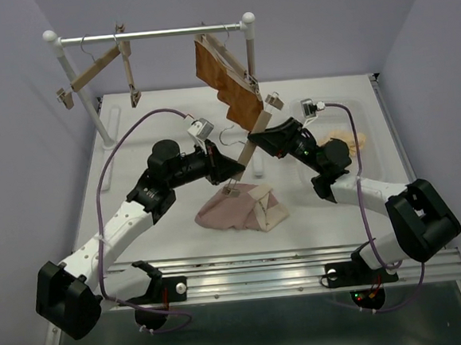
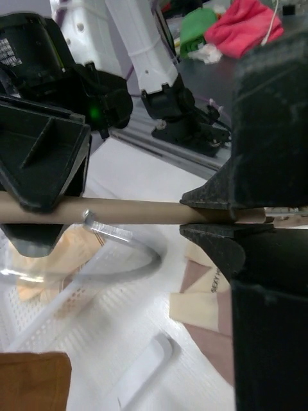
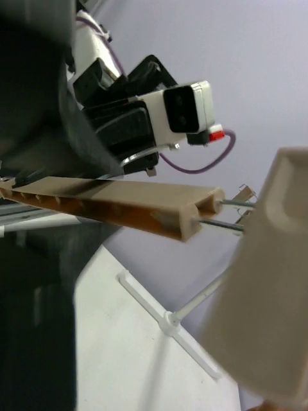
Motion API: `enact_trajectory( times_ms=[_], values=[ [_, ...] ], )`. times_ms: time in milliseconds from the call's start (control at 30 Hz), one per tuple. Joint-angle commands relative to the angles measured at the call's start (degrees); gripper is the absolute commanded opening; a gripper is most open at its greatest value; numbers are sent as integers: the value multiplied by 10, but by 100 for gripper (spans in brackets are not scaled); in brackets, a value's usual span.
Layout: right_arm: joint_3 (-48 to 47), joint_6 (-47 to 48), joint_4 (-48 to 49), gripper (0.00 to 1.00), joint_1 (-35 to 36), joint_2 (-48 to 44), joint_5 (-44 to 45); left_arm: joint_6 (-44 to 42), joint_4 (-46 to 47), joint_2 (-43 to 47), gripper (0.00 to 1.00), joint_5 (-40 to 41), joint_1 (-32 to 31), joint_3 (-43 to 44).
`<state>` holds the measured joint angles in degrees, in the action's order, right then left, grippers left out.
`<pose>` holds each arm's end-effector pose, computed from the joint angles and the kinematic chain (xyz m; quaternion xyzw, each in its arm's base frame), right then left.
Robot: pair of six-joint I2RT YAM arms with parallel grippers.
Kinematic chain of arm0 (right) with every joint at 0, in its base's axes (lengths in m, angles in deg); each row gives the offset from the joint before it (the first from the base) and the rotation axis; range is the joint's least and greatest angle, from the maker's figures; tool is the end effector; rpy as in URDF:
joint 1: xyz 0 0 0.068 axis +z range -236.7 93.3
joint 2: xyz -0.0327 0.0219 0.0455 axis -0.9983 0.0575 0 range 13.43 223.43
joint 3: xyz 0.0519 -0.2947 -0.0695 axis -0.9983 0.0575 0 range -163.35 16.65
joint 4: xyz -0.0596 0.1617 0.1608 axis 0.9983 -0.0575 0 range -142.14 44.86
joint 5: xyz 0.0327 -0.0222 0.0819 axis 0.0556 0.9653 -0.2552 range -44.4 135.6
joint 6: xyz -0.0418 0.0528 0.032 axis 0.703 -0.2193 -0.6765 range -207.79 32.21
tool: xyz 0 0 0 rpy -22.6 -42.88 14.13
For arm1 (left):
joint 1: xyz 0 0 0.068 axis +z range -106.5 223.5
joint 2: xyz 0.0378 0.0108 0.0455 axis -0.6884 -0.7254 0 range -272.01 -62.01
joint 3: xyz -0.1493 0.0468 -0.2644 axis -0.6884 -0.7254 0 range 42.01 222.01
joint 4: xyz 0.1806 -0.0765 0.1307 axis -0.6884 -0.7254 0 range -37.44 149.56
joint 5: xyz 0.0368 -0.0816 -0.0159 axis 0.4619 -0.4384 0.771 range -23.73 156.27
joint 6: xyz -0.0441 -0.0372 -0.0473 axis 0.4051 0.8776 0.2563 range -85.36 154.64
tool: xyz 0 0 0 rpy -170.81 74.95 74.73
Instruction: Remove the underwear clipped to the hanger
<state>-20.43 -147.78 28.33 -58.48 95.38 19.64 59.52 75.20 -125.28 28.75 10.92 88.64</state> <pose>0.2415 0.1608 0.3615 -0.0496 0.5314 0.6655 0.5218 0.1769 -0.1583 0.3740 0.2703 0.6587 -0.5202 0.4717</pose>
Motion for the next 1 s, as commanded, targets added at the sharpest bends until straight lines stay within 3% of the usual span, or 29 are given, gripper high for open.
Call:
enact_trajectory(
  times_ms=[0,133,333,467,600,733,833,967],
  values=[
    [-30,75,-58,66,-4,-21,-7,-19,-6,60,0,140,3,15],
    [-54,111,-131,100,-4,-21,-48,-24,-44,85,0,180,3,15],
    [-48,139,-184,100,-4,-28,-68,-31,-140,123,0,254,2,21],
    [-72,276,-381,100,2,-47,-47,-35,-252,149,0,311,1,39],
    [-88,390,-502,100,17,-64,2,-18,-336,180,0,352,1,50],
    [-113,487,-591,100,60,-51,56,14,-395,198,0,414,2,55],
    [-121,552,-628,100,112,-22,104,37,-419,202,0,424,2,51],
    [-134,622,-663,100,165,19,102,47,-424,214,0,422,2,45]
  ],
)
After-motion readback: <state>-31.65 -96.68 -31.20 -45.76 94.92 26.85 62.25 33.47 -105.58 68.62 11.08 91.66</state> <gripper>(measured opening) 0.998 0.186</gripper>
